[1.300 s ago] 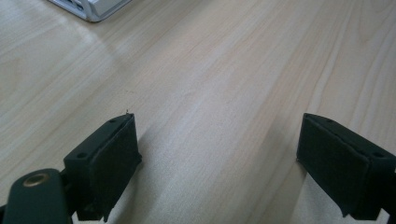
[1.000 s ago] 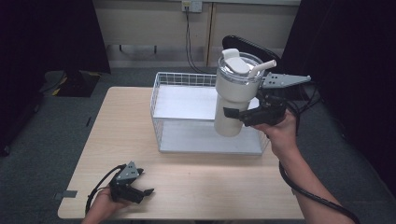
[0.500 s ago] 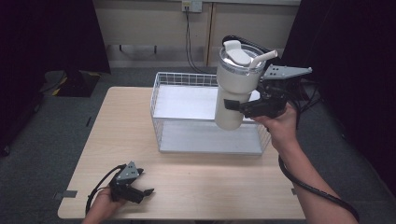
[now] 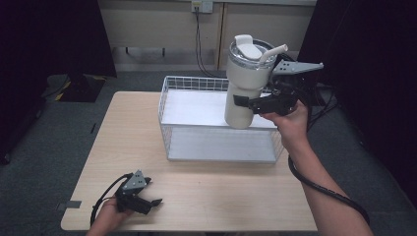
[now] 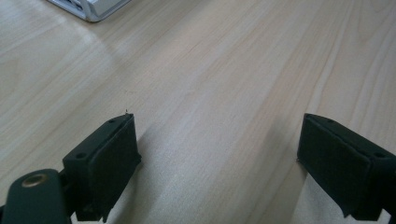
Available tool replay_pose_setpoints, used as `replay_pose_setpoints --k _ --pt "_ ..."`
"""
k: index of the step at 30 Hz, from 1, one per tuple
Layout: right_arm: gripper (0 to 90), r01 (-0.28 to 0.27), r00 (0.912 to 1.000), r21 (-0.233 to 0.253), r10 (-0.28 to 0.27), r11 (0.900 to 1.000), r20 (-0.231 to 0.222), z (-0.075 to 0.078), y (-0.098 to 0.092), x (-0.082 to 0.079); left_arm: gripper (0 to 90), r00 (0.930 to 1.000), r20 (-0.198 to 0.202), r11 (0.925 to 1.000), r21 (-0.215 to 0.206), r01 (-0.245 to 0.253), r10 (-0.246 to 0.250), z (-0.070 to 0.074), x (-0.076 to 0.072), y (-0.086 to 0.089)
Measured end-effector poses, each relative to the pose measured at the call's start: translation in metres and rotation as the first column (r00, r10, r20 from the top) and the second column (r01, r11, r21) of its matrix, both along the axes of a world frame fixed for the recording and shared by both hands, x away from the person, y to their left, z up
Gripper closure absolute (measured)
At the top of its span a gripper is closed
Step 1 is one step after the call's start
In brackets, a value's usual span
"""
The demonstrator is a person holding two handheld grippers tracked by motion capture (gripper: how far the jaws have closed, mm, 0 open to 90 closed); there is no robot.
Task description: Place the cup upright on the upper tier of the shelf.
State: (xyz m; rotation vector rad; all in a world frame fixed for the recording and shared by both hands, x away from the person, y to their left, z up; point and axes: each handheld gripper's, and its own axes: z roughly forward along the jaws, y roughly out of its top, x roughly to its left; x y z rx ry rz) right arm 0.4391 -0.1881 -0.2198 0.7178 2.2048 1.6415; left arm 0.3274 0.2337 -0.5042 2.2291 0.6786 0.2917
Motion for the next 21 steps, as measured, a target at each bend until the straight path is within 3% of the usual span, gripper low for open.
replay_pose_setpoints --k 4,21 --pt "10.5 0.016 0.9999 0.020 -0.016 1.000 -0.004 -0.002 0.000 0.006 11.7 1.0000 0.002 1.0000 0.002 0.000 0.000 0.000 0.000 0.000" --pt "10.5 0.091 0.9959 0.023 -0.091 0.996 -0.001 -0.007 0.003 0.029 11.3 1.0000 -0.002 1.0000 -0.001 0.002 -0.002 0.000 0.000 0.000"
